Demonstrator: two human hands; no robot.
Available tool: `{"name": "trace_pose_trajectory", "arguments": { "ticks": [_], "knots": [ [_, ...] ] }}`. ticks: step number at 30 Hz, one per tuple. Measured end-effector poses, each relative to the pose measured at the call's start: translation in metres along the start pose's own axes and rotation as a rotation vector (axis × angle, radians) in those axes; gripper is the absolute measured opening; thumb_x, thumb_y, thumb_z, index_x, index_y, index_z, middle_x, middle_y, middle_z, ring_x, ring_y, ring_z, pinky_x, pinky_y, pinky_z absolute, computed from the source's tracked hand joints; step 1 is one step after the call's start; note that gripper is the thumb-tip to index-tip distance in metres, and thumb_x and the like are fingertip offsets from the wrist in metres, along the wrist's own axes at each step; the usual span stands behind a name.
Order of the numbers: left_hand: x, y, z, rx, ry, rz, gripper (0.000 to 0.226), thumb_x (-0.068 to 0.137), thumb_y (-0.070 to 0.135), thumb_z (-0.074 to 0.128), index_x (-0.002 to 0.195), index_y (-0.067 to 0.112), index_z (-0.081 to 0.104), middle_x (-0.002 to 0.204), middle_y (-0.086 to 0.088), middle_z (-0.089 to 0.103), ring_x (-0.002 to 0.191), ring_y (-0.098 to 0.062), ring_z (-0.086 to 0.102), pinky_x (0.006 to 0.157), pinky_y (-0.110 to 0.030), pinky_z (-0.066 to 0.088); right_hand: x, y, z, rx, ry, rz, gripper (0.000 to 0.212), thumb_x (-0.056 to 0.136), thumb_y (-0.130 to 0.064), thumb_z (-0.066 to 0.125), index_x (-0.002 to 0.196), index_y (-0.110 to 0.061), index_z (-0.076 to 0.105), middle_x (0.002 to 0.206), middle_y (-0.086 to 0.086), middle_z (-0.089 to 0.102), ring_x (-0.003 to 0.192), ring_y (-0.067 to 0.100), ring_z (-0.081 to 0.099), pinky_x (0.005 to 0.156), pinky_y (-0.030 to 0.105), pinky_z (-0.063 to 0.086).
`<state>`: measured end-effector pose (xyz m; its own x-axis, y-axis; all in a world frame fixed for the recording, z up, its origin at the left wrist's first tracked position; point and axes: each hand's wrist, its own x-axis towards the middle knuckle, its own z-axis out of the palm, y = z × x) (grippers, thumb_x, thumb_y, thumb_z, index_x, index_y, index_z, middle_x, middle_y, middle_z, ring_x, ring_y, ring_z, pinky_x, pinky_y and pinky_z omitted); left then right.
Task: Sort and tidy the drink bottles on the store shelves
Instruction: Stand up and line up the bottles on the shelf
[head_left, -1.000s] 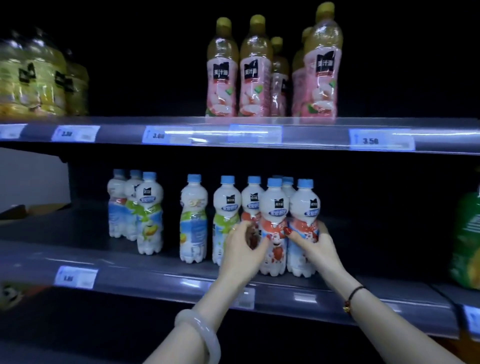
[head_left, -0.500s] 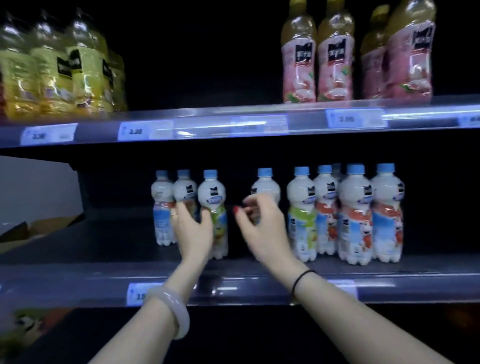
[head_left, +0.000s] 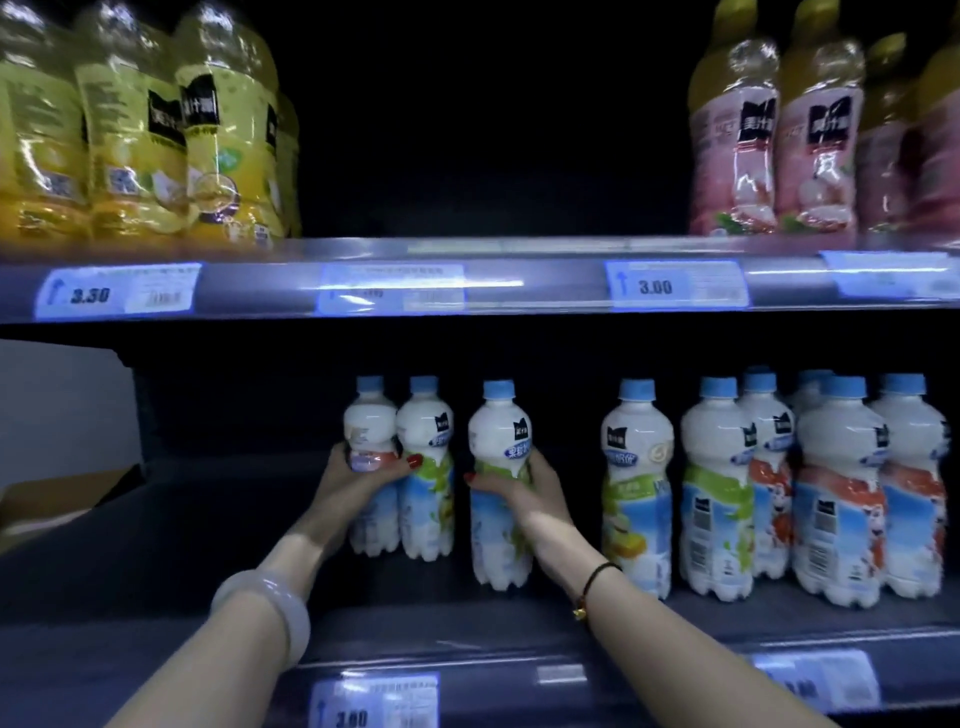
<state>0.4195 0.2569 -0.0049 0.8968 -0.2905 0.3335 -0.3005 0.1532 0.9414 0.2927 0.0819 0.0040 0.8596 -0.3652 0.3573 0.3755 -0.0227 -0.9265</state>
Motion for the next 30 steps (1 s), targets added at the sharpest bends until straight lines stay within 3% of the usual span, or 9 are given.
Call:
{"name": "trace_pose_trajectory", "arguments": {
  "ticks": [3, 5, 11, 15, 20, 24, 27, 30],
  "knots": [
    [0.003, 0.001, -0.002, -0.002, -0.059, 0.051, 0.069, 0.050, 0.032, 0.090, 0.111, 0.016, 0.062, 0.103, -0.007, 0.074, 0.095, -0.023, 0.070, 0.076, -0.033, 0.058, 0.006, 0.006, 0.005, 0.052, 0.062, -0.019, 0.035, 0.071, -0.001, 0.076, 0.100, -0.016, 0.062, 0.093, 0.005, 0.071, 0.087, 0.018, 0.066, 0.075, 0.026, 0.053],
    [0.003, 0.002, -0.004, -0.022, -0.044, 0.044, 0.072, 0.046, 0.034, 0.090, 0.110, 0.019, 0.061, 0.100, -0.004, 0.074, 0.093, -0.020, 0.071, 0.074, -0.032, 0.058, 0.011, 0.010, 0.010, 0.058, 0.107, -0.037, 0.038, 0.073, -0.002, 0.076, 0.107, -0.011, 0.061, 0.099, 0.009, 0.070, 0.090, 0.020, 0.066, 0.078, 0.028, 0.053],
    [0.006, 0.008, -0.004, -0.038, -0.090, -0.050, 0.068, 0.043, 0.034, 0.089, 0.103, 0.009, 0.070, 0.098, -0.011, 0.074, 0.090, -0.023, 0.072, 0.073, -0.033, 0.057, 0.027, 0.007, 0.007, 0.114, -0.061, 0.055, 0.034, 0.078, -0.010, 0.074, 0.109, -0.015, 0.062, 0.099, 0.006, 0.073, 0.083, 0.014, 0.071, 0.061, 0.020, 0.054],
    [0.000, 0.011, -0.002, -0.059, -0.153, -0.073, 0.058, 0.050, 0.026, 0.086, 0.103, 0.006, 0.069, 0.099, -0.014, 0.074, 0.090, -0.026, 0.071, 0.070, -0.033, 0.058, 0.030, 0.012, 0.003, 0.138, -0.086, 0.041, 0.034, 0.077, -0.010, 0.074, 0.109, -0.013, 0.063, 0.093, 0.004, 0.075, 0.082, 0.015, 0.072, 0.061, 0.020, 0.054],
    [-0.012, 0.016, 0.004, -0.030, -0.250, -0.098, 0.058, 0.055, 0.030, 0.088, 0.105, 0.007, 0.069, 0.101, -0.015, 0.073, 0.095, -0.030, 0.070, 0.080, -0.040, 0.056, 0.024, 0.009, -0.005, 0.129, -0.044, 0.039, 0.030, 0.077, -0.007, 0.072, 0.105, -0.010, 0.065, 0.088, 0.005, 0.075, 0.080, 0.019, 0.072, 0.060, 0.024, 0.054],
    [-0.019, 0.020, 0.013, -0.021, -0.285, -0.114, 0.045, 0.062, 0.024, 0.083, 0.103, 0.011, 0.070, 0.100, -0.013, 0.074, 0.094, -0.027, 0.070, 0.076, -0.036, 0.055, 0.013, 0.004, -0.003, 0.071, 0.012, 0.025, 0.028, 0.077, -0.007, 0.072, 0.103, -0.011, 0.064, 0.093, 0.006, 0.073, 0.084, 0.020, 0.069, 0.067, 0.026, 0.054],
    [-0.024, 0.019, 0.018, -0.049, -0.260, -0.114, 0.039, 0.063, 0.018, 0.081, 0.100, 0.010, 0.070, 0.098, -0.015, 0.074, 0.090, -0.028, 0.071, 0.071, -0.034, 0.056, 0.004, 0.002, 0.001, 0.054, 0.055, -0.009, 0.032, 0.077, -0.009, 0.073, 0.108, -0.012, 0.062, 0.102, 0.007, 0.071, 0.094, 0.023, 0.067, 0.081, 0.032, 0.053],
    [-0.029, 0.021, 0.021, -0.063, -0.259, -0.135, 0.042, 0.059, 0.018, 0.079, 0.098, 0.010, 0.070, 0.094, -0.016, 0.074, 0.088, -0.030, 0.071, 0.075, -0.036, 0.055, -0.002, 0.001, -0.001, 0.040, 0.027, -0.042, 0.030, 0.077, -0.012, 0.075, 0.104, -0.019, 0.063, 0.101, 0.002, 0.072, 0.095, 0.019, 0.067, 0.086, 0.033, 0.053]
  ]
}}
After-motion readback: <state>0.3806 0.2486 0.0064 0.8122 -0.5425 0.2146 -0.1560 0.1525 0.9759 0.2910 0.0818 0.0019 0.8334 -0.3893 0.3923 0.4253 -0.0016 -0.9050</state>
